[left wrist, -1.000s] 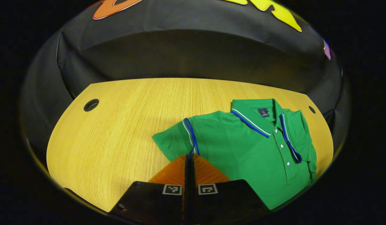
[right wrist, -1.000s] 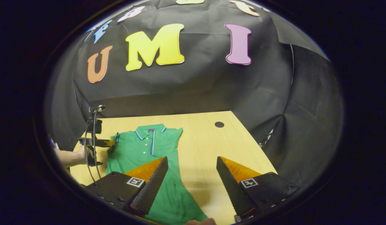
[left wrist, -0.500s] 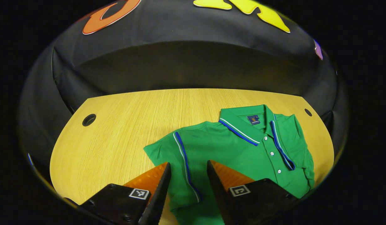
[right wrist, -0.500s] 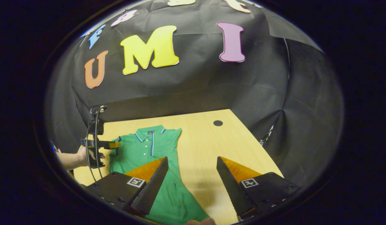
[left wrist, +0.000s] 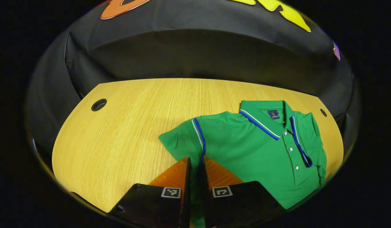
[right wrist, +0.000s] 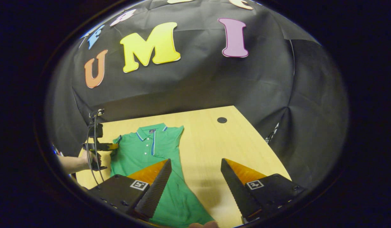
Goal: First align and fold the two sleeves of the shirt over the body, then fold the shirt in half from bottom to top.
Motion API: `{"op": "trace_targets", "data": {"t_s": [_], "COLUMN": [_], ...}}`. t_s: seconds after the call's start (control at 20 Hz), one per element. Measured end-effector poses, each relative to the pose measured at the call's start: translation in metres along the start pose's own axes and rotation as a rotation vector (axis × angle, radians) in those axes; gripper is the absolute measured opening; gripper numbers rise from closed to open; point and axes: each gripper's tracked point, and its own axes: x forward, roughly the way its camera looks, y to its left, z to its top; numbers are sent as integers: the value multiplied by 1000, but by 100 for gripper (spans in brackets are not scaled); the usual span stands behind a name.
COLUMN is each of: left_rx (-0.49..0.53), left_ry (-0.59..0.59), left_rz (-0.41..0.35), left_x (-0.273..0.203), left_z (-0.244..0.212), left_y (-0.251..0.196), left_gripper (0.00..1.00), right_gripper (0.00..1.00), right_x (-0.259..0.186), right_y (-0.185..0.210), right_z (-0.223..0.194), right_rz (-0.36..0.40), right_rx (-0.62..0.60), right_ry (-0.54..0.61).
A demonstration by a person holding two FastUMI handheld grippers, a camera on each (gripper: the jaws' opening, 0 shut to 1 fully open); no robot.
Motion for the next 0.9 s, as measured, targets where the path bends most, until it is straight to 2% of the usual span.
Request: {"op": "trace_targets", "data": {"t_s": [0.05, 0.1, 0.35, 0.4, 0.5, 0.6, 0.65, 0.85, 0.9], "left_rx": [3, 2, 46, 55, 46, -9, -31, -99, -98], "left_ry": [-16, -27, -92, -94, -73, -73, -82, -165, -184], "left_rz": [-5, -9, -71, -72, -19, -34, -26, -16, -9], "left_x": [-4, -7, -27, -28, -26, -31, -37, -78, -91], "left_z": [6, 10, 39, 42, 35, 34, 34, 50, 51], "left_y": [-3, -5, -26, -30, -27, -34, -33, -30, -28], "left_gripper": [9, 6, 5, 5, 5, 8, 28, 100, 100], "right_gripper": [96, 96, 96, 96, 96, 100, 96, 96, 93], "right_x": [1, 1, 3, 3, -2, 0, -1, -5, -7], "right_y": [1, 1, 4, 4, 0, -6, -5, 9, 14], "right_z": [0, 1, -2, -2, 1, 6, 7, 15, 16], "right_rz": [2, 3, 15, 17, 13, 6, 10, 69, 88], "right_rx": [2, 4, 31, 36, 31, 15, 8, -59, -81], "right_ry": [-1, -1, 2, 1, -16, -34, -38, -65, -77]}}
